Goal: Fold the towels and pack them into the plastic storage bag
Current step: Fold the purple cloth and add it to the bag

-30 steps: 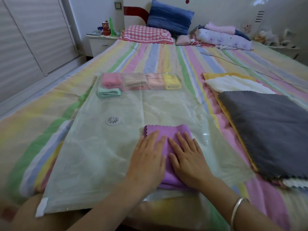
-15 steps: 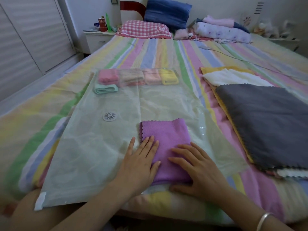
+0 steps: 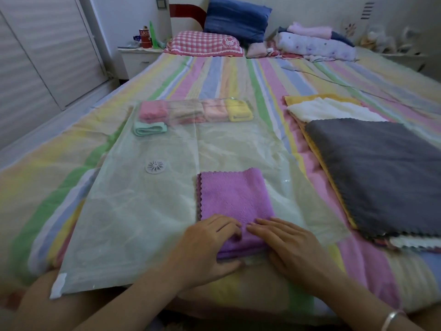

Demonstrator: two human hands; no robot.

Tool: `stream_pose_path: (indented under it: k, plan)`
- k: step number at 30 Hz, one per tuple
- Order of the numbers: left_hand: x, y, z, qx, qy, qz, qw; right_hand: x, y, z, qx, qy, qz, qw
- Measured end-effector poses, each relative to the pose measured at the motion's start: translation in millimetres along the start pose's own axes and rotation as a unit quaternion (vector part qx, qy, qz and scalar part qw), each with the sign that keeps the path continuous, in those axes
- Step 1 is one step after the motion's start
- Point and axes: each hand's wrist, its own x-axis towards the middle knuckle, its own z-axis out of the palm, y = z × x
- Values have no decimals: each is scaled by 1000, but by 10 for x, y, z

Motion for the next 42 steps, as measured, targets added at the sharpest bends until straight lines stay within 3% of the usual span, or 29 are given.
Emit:
stream_pose_path:
  k: [5, 7, 10, 14, 19, 23, 28, 31, 32, 34, 35, 37, 39, 42]
  plan:
    - [-29, -38, -115, -42, 67, -50, 996, 71, -100, -173, 128, 151, 134, 971]
    - [-58, -64, -183, -122, 93, -89, 984, 67, -95, -190, 207, 194, 167, 944]
    - [-90, -73, -246, -279, 111, -125, 946, 68, -87, -217, 328, 197, 225, 896]
    - [11, -13, -245, -335, 149, -136, 921, 31, -52, -239, 417, 141, 244, 864]
    - [186, -62, -66, -270, 200, -228, 914, 59, -16, -132, 382, 135, 281, 870]
    - [295, -170, 73, -205, 165, -317, 911, 168, 27, -17, 328, 136, 361, 862]
    - [416, -271, 144, -121, 132, -359, 916, 326, 49, 90, 174, 95, 436, 878]
    - [478, -197, 44, -75, 119, -384, 913, 396, 98, 135, 152, 62, 467, 869]
    - [485, -161, 0, -8, 142, -367, 919, 409, 108, 140, 149, 57, 472, 867]
    - [500, -70, -72, 130, 185, -248, 942, 427, 113, 148, 145, 54, 476, 866]
    - [508, -35, -80, 160, 173, -165, 958, 435, 113, 151, 140, 55, 476, 867]
    - [502, -38, 18, 186, 67, -63, 978, 442, 115, 149, 131, 53, 481, 865]
    - [471, -119, 172, 188, -37, -75, 979, 439, 118, 142, 131, 50, 489, 861]
    - [443, -251, 349, 177, -86, -105, 975, 466, 76, 69, 94, 64, 443, 889]
